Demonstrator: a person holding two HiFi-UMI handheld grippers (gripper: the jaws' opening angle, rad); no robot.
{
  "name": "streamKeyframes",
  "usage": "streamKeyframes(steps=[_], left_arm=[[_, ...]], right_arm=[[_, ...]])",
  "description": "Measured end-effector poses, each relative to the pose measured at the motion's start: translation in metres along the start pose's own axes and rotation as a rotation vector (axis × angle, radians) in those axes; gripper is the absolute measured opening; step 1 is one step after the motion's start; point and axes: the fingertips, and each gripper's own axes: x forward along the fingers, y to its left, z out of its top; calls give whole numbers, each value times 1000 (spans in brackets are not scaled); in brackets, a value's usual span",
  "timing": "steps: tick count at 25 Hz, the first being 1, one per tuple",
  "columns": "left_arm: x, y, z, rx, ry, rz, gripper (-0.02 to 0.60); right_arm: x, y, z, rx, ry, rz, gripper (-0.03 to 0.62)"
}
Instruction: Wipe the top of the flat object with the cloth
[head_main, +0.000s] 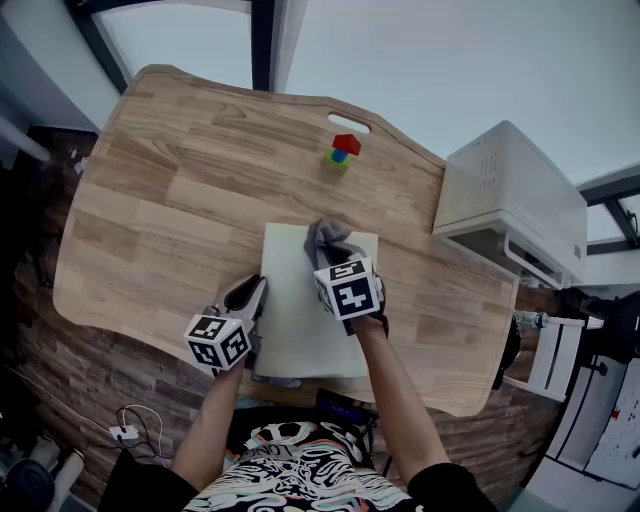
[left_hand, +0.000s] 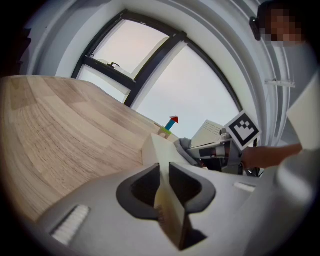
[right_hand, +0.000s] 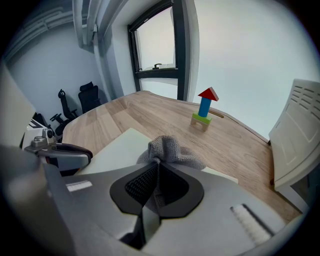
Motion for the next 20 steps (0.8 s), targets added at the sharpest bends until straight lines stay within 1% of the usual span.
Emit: streamKeyframes(steps=[20], left_arm=[[0, 1, 1, -5, -1, 0, 117]], right_arm=[[16, 34, 11, -40, -9, 81, 11]])
